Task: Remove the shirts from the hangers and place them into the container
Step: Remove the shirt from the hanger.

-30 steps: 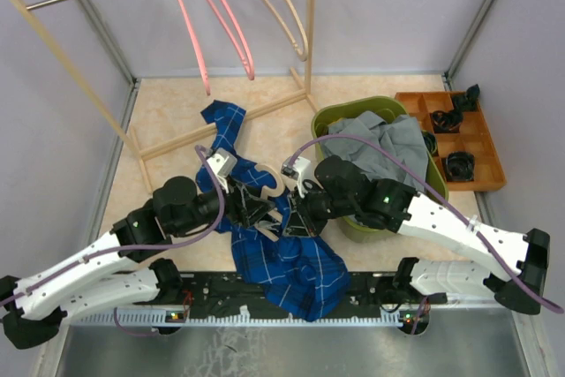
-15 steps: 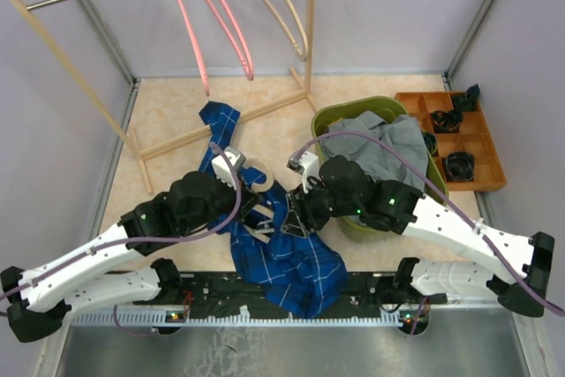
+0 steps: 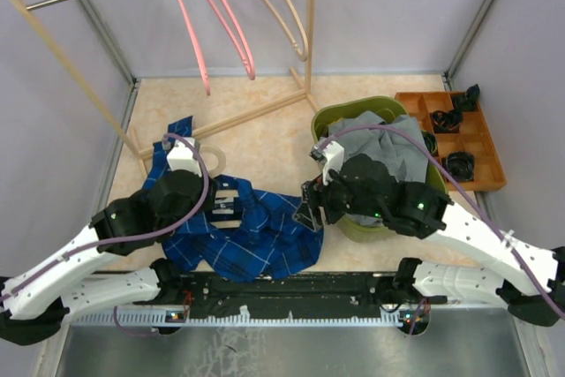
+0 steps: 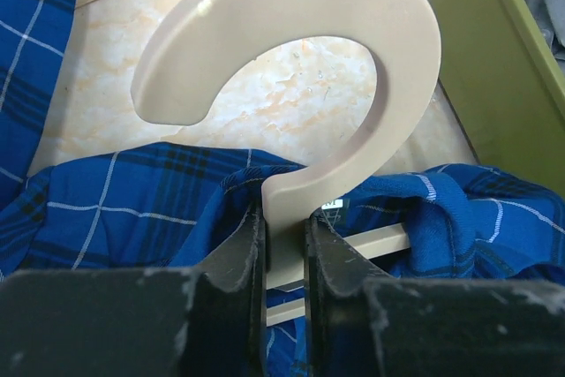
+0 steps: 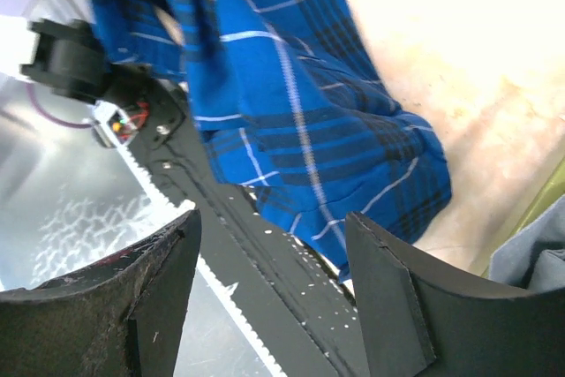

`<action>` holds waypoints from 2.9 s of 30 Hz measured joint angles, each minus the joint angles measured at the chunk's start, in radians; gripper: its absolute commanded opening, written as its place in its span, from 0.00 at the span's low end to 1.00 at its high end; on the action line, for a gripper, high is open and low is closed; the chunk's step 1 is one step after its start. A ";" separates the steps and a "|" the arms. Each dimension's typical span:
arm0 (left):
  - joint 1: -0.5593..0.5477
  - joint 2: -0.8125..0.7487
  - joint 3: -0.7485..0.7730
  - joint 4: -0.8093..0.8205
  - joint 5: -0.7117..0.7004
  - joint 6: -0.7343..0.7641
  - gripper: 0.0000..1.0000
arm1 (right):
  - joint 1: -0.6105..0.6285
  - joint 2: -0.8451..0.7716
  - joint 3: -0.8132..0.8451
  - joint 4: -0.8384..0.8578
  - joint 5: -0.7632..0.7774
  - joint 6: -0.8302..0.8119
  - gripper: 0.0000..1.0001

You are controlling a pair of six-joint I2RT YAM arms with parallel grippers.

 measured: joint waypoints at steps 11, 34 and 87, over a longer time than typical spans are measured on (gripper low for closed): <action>0.000 0.001 0.014 -0.021 0.026 0.001 0.00 | 0.000 0.106 -0.002 0.040 0.102 0.001 0.56; 0.001 -0.028 0.042 -0.025 0.055 0.030 0.00 | 0.036 0.006 -0.081 0.135 0.148 -0.019 0.00; 0.003 -0.021 0.041 -0.016 0.048 0.088 0.00 | 0.222 0.351 0.177 -0.082 0.457 0.165 0.19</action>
